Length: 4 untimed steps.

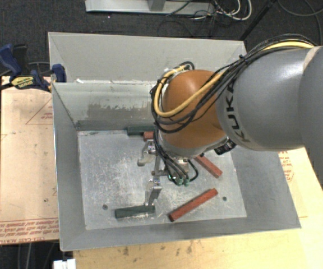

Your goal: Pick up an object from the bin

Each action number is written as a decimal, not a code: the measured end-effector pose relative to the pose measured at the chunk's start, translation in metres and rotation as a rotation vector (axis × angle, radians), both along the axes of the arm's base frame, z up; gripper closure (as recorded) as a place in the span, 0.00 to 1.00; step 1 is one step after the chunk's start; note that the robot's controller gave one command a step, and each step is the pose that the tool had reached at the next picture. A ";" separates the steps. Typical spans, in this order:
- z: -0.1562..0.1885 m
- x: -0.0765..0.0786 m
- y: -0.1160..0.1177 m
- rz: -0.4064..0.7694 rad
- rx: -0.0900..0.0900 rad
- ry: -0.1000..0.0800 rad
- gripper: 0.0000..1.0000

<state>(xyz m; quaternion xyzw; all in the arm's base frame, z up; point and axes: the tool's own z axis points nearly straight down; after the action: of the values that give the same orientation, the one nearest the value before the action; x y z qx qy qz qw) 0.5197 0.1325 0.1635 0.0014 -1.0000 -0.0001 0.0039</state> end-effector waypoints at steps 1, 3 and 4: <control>0.004 0.002 -0.001 -0.003 0.001 -0.007 0.00; -0.082 -0.016 0.021 0.139 0.005 -0.020 1.00; -0.053 -0.019 0.023 0.137 0.001 -0.006 1.00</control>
Offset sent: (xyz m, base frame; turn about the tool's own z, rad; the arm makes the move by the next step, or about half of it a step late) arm -0.0230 0.0187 -0.0935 -0.1405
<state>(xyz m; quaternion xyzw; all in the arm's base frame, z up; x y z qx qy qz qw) 0.5004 0.1558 0.1109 0.0700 -0.9975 -0.0002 0.0009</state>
